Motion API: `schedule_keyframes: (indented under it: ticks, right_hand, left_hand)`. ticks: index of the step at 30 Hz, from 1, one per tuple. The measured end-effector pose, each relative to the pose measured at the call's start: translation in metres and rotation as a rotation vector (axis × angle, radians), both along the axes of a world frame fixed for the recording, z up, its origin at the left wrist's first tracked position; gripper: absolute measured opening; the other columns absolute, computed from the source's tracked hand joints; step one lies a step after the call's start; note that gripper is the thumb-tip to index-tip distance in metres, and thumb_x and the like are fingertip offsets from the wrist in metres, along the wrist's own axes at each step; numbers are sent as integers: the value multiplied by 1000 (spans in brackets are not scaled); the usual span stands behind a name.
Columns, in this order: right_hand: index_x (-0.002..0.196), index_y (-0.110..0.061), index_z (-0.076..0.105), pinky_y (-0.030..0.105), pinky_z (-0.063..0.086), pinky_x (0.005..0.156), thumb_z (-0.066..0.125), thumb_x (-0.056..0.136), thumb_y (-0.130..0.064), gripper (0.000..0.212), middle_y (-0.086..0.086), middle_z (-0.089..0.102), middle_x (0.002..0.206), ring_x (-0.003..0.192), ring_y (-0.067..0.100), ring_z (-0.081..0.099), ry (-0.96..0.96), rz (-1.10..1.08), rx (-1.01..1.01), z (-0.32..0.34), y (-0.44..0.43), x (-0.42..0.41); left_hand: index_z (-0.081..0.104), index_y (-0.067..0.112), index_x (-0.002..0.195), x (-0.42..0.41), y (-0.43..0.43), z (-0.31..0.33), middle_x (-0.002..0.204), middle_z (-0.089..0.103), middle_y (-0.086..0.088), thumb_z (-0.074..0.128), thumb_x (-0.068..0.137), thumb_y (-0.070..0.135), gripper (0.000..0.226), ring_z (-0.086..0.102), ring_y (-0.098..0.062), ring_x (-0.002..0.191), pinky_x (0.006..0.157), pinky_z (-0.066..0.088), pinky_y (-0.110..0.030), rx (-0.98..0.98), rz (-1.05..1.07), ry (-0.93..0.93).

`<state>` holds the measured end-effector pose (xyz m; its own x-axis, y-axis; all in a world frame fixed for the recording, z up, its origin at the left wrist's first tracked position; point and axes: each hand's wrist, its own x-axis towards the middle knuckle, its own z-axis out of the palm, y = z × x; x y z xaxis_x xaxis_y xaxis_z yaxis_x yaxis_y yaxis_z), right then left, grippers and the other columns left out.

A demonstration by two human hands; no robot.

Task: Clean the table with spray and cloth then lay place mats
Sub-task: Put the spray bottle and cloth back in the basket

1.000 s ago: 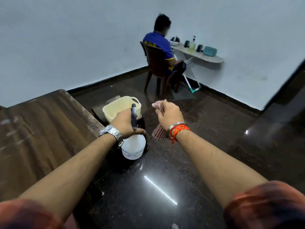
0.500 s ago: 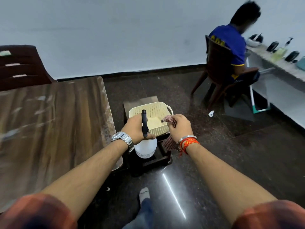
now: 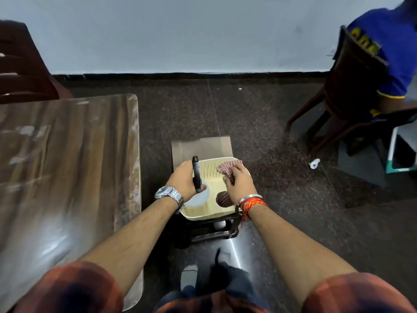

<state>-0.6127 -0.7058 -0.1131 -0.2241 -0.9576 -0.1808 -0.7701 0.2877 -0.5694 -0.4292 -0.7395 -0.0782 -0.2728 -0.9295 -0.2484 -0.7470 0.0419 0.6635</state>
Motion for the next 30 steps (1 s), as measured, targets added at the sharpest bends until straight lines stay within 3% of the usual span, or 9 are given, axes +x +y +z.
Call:
schedule_keyframes:
  ticks: [2, 8, 10, 14, 18, 21, 24, 27, 30]
  right_hand:
    - [138, 0, 46, 27, 19, 113, 54, 96, -20, 47, 12, 30, 155, 142, 25, 27, 5, 54, 77, -21, -17, -6]
    - [146, -10, 36, 29, 27, 112, 55, 95, -14, 55, 4, 15, 161, 141, 26, 31, 43, 241, 281, -86, -42, -30]
    - [149, -11, 32, 32, 28, 114, 56, 94, -16, 60, 7, 9, 161, 142, 30, 29, 39, 304, 351, -104, -54, -40]
    - [143, -12, 38, 40, 37, 107, 60, 91, -38, 61, 15, 28, 154, 133, 36, 40, 154, 470, 539, -119, -73, -49]
    - [106, -10, 63, 37, 47, 81, 48, 94, -40, 35, 12, 60, 111, 99, 34, 61, 184, 433, 114, -103, -104, -52]
    - [90, -9, 64, 35, 45, 70, 51, 94, -33, 28, 13, 64, 91, 84, 35, 60, 99, 321, -90, -96, -155, -55]
    - [95, -8, 64, 37, 45, 76, 54, 92, -20, 16, 17, 64, 98, 92, 36, 59, 70, 290, -65, -103, -221, -63]
    - [115, -6, 59, 40, 41, 91, 52, 91, -16, 27, 18, 58, 119, 110, 39, 52, 237, 446, 85, -123, -274, -61]
    - [127, -6, 50, 41, 39, 98, 55, 93, -20, 37, 15, 48, 136, 122, 38, 44, 308, 546, 191, -145, -307, -37]
  left_hand:
    - [53, 14, 99, -7, -9, -25, 94, 67, -6, 84, 69, 17, 43, 67, -24, 85, 82, 55, -42, 57, 32, 12]
    - [50, 11, 118, -36, -31, -83, 110, 62, -8, 82, 74, 20, 55, 64, -26, 98, 89, 50, -34, 195, 73, -49]
    - [49, 13, 124, -41, -39, -107, 110, 63, -10, 83, 73, 18, 62, 65, -31, 99, 90, 53, -41, 262, 113, -40]
    - [47, 19, 130, -30, -43, -145, 116, 64, -14, 80, 72, 14, 67, 63, -40, 108, 90, 55, -48, 324, 206, -76]
    - [45, 14, 136, -29, -56, -125, 122, 59, -9, 79, 77, 19, 68, 61, -32, 108, 91, 51, -37, 324, 157, -209]
    - [51, 19, 126, -24, -65, -119, 113, 61, -2, 65, 77, 5, 53, 65, -27, 100, 81, 55, -35, 402, 138, -249]
    - [59, 19, 121, -22, -70, -112, 107, 62, 4, 50, 77, -3, 50, 63, -22, 100, 86, 53, -32, 309, 257, -219]
    - [66, 16, 102, -25, -82, -108, 92, 56, 7, 46, 81, -9, 38, 59, -20, 91, 82, 45, -25, 138, 480, -129]
    - [64, 22, 95, -36, -107, -112, 95, 63, 6, 46, 84, -4, 33, 59, -16, 85, 85, 51, -30, 71, 583, 11]
